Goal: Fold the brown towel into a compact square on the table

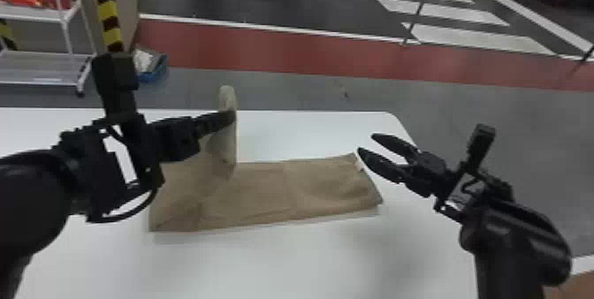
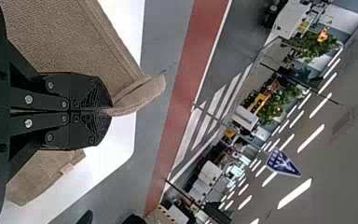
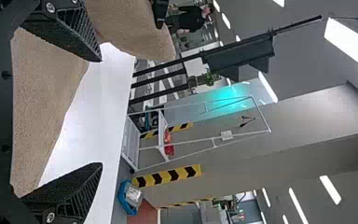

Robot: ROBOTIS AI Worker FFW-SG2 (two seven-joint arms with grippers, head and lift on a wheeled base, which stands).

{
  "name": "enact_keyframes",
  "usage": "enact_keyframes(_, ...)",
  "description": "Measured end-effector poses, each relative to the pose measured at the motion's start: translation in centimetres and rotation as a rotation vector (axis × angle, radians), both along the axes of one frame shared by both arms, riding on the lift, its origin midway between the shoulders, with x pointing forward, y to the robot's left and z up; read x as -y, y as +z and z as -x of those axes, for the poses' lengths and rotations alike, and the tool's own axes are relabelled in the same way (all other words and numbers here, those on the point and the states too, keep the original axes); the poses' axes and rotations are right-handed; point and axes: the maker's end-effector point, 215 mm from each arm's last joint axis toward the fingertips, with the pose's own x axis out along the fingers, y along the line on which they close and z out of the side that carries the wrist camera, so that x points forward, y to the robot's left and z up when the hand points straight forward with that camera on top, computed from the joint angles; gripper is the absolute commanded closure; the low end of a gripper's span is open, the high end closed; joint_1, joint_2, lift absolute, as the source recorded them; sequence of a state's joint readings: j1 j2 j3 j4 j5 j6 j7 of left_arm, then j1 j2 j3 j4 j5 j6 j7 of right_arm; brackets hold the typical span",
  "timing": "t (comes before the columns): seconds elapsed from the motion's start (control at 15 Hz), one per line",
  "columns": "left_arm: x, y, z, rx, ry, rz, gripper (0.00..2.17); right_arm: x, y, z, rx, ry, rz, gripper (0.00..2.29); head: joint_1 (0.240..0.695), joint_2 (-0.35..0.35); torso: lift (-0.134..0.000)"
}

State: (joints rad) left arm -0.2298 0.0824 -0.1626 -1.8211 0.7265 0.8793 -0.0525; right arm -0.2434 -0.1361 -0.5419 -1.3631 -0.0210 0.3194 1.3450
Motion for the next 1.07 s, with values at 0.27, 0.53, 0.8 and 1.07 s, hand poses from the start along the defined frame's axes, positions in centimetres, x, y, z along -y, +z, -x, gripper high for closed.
enact_keyframes(0.27, 2.1, -2.3, 0.8, 0.001, -0.009, -0.036, 1.73, 0.1, -0.5, -0.2, -0.014, -0.005, 0.000, 0.09, 0.670, -0.305, -0.124)
enact_keyframes(0.53, 5.0, -4.3, 2.0, -0.022, -0.053, -0.054, 1.06, 0.2, -1.3, 0.0, -0.027, -0.014, -0.007, 0.08, 0.688, -0.334, -0.124)
enact_keyframes(0.8, 9.3, -5.8, 2.4, -0.035, -0.080, -0.016, 0.00, 0.5, -2.1, -0.2, -0.031, -0.060, -0.005, 0.08, 0.695, -0.350, -0.124)
enact_keyframes(1.07, 9.9, -5.4, 0.8, 0.026, -0.047, 0.000, 0.03, 0.6, -3.7, 0.6, -0.090, -0.076, -0.024, 0.15, 0.695, -0.350, -0.124)
